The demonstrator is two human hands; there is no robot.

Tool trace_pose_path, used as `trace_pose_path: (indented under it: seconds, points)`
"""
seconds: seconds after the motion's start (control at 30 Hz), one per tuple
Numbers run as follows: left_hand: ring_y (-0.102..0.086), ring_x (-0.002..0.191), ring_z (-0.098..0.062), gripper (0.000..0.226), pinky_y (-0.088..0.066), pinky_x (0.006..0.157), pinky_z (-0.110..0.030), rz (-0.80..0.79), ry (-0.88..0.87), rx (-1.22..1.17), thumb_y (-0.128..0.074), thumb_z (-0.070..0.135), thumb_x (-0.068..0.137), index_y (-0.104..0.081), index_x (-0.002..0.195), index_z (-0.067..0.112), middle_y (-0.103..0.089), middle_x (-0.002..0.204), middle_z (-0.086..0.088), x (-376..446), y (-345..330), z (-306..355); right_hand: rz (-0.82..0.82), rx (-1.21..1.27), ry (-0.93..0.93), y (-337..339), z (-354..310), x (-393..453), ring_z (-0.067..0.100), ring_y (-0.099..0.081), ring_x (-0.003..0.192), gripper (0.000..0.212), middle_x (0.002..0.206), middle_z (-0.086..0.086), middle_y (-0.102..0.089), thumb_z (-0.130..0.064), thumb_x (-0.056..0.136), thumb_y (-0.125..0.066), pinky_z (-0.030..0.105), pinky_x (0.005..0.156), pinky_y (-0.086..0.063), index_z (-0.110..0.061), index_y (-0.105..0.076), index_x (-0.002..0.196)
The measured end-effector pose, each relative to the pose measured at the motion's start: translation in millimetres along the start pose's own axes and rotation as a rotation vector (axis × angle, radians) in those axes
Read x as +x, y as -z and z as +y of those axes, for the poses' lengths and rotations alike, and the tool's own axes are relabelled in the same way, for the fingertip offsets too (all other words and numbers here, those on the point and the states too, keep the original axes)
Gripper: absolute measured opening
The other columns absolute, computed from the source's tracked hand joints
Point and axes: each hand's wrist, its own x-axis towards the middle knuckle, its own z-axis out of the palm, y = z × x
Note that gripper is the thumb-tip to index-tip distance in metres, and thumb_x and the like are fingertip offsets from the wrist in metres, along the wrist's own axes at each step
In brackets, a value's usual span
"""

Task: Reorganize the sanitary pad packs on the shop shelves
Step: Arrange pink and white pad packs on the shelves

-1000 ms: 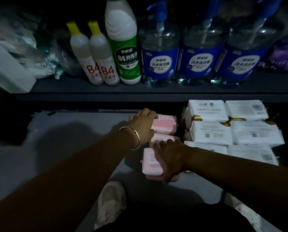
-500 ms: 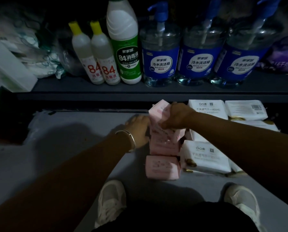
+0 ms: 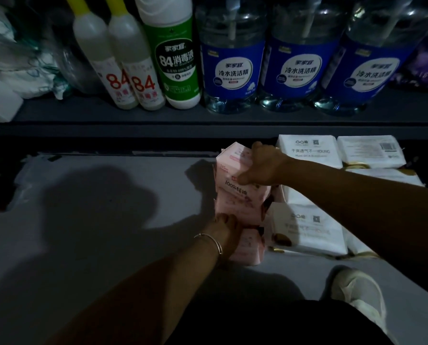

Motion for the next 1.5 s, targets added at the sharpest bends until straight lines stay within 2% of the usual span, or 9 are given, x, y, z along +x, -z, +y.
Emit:
trace_pose_path:
  seconds: [0.2, 0.33, 0.43, 0.57, 0.73, 1.23, 1.3, 1.4, 1.5]
  points:
    - [-0.046, 0.113, -0.021, 0.069, -0.041, 0.088, -0.028, -0.039, -0.057, -0.139, -0.074, 0.031, 0.074, -0.04, 0.132, 0.015, -0.045, 0.123, -0.004, -21.3, 44.1, -22.3, -0.022, 0.096, 0.046, 28.7, -5.7, -13.8, 0.016, -0.053, 0.096, 0.062, 0.116, 0.006, -0.058, -0.039, 0.075, -0.074, 0.027, 0.081, -0.048, -0.008, -0.05, 0.124]
    - [-0.053, 0.106, -0.018, 0.072, -0.047, 0.09, -0.028, -0.075, -0.082, -0.347, -0.079, 0.02, 0.069, -0.043, 0.132, 0.018, -0.053, 0.117, 0.002, -52.4, 108.8, -47.6, 0.0, 0.202, 0.103, 69.6, -22.3, -35.9, 0.019, -0.058, 0.104, 0.065, 0.122, 0.005, -0.058, -0.038, 0.074, -0.076, 0.029, 0.083, -0.05, -0.01, -0.049, 0.126]
    - [-0.06, 0.096, -0.018, 0.053, -0.051, 0.08, -0.027, -0.047, -0.045, -0.375, -0.078, 0.015, 0.07, -0.052, 0.117, 0.014, -0.06, 0.106, 0.001, -84.7, 165.6, -56.0, 0.097, 0.201, 0.173, 111.7, -44.1, -61.9, 0.017, -0.052, 0.103, 0.072, 0.124, 0.003, -0.051, -0.039, 0.074, -0.075, 0.029, 0.081, -0.047, -0.012, -0.041, 0.132]
    - [-0.062, 0.103, -0.019, 0.052, -0.054, 0.088, -0.032, 0.023, -0.027, -0.38, -0.078, 0.016, 0.072, -0.055, 0.118, 0.015, -0.064, 0.111, -0.001, -130.4, 238.7, -59.3, 0.241, 0.157, 0.251, 179.7, -72.0, -101.0, 0.015, -0.058, 0.094, 0.06, 0.111, -0.001, -0.058, -0.036, 0.072, -0.077, 0.025, 0.073, -0.046, -0.015, -0.053, 0.123]
    - [-0.063, 0.09, -0.013, 0.043, -0.054, 0.067, -0.017, 0.14, -0.018, -0.352, -0.075, 0.017, 0.075, -0.057, 0.113, 0.019, -0.064, 0.097, 0.006, -185.0, 326.8, -55.6, 0.389, 0.138, 0.33, 269.0, -99.3, -151.8, 0.018, -0.065, 0.089, 0.04, 0.101, 0.002, -0.068, -0.032, 0.073, -0.076, 0.034, 0.078, -0.055, -0.014, -0.064, 0.106]
    - [-0.063, 0.101, -0.014, 0.051, -0.055, 0.088, -0.032, 0.503, -0.056, -0.312, -0.074, 0.02, 0.075, -0.056, 0.123, 0.023, -0.065, 0.111, 0.004, -223.5, 512.1, -85.4, 0.677, 0.279, 0.401, 432.7, -140.7, -136.6, 0.016, -0.064, 0.088, 0.06, 0.107, 0.0, -0.062, -0.023, 0.07, -0.08, 0.027, 0.075, -0.054, -0.013, -0.055, 0.124]
    - [-0.064, 0.098, -0.012, 0.052, -0.055, 0.081, -0.022, 0.524, -0.051, -0.307, -0.074, 0.02, 0.075, -0.056, 0.123, 0.023, -0.065, 0.108, 0.005, -211.6, 526.5, -98.4, 0.715, 0.266, 0.396, 442.7, -144.9, -119.4, 0.016, -0.062, 0.09, 0.065, 0.107, 0.0, -0.059, -0.023, 0.072, -0.08, 0.026, 0.075, -0.051, -0.012, -0.051, 0.129]
    - [-0.059, 0.077, -0.003, 0.048, -0.042, 0.049, -0.004, 0.548, -0.042, -0.292, -0.073, 0.017, 0.076, -0.054, 0.121, 0.021, -0.061, 0.093, 0.01, -192.9, 546.2, -114.3, 0.793, 0.22, 0.391, 460.0, -148.1, -95.0, 0.017, -0.061, 0.091, 0.057, 0.107, 0.002, -0.061, -0.024, 0.075, -0.077, 0.027, 0.079, -0.052, -0.013, -0.055, 0.126]
    - [-0.057, 0.074, -0.001, 0.049, -0.041, 0.048, -0.005, 0.564, -0.009, -0.294, -0.074, 0.017, 0.075, -0.052, 0.119, 0.021, -0.058, 0.089, 0.013, -172.2, 560.5, -130.4, 0.811, 0.223, 0.371, 474.0, -148.6, -73.5, 0.017, -0.061, 0.093, 0.055, 0.112, 0.005, -0.063, -0.025, 0.076, -0.076, 0.027, 0.081, -0.052, -0.016, -0.055, 0.126]
